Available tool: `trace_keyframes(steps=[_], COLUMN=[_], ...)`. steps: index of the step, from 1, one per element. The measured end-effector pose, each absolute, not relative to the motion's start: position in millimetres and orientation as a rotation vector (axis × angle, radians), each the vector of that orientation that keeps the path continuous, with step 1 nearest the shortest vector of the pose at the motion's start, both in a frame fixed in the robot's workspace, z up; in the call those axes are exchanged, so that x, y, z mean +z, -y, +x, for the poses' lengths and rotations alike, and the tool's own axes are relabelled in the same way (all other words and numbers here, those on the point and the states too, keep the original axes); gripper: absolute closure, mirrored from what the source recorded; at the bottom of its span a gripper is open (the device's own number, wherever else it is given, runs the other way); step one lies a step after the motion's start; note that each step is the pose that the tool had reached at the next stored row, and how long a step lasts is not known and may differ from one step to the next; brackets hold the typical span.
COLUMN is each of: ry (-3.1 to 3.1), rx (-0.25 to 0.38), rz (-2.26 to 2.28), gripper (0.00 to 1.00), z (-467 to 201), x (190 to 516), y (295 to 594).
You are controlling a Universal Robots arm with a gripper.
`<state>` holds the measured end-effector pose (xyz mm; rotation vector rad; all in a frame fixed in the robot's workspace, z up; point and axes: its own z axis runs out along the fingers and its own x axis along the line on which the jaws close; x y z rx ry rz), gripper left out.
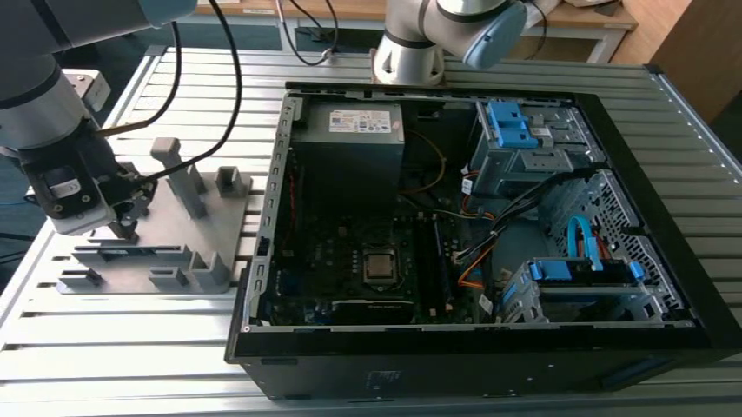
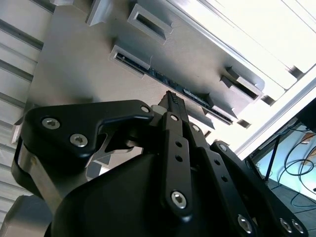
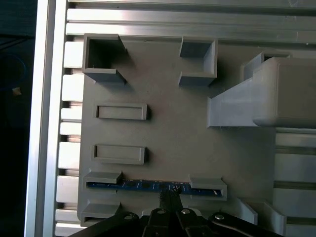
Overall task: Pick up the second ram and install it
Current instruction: 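Pick up the second ram and move it above second insertion slot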
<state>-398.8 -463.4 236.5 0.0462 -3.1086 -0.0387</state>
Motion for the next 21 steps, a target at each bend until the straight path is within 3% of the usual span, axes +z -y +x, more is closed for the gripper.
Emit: trace_keyframes(steps=[21], ry=[3.096], rx=[-0.035], rz=[0.265], gripper=[0.90], z=[-398.8], x=[236.4], y=[463.4])
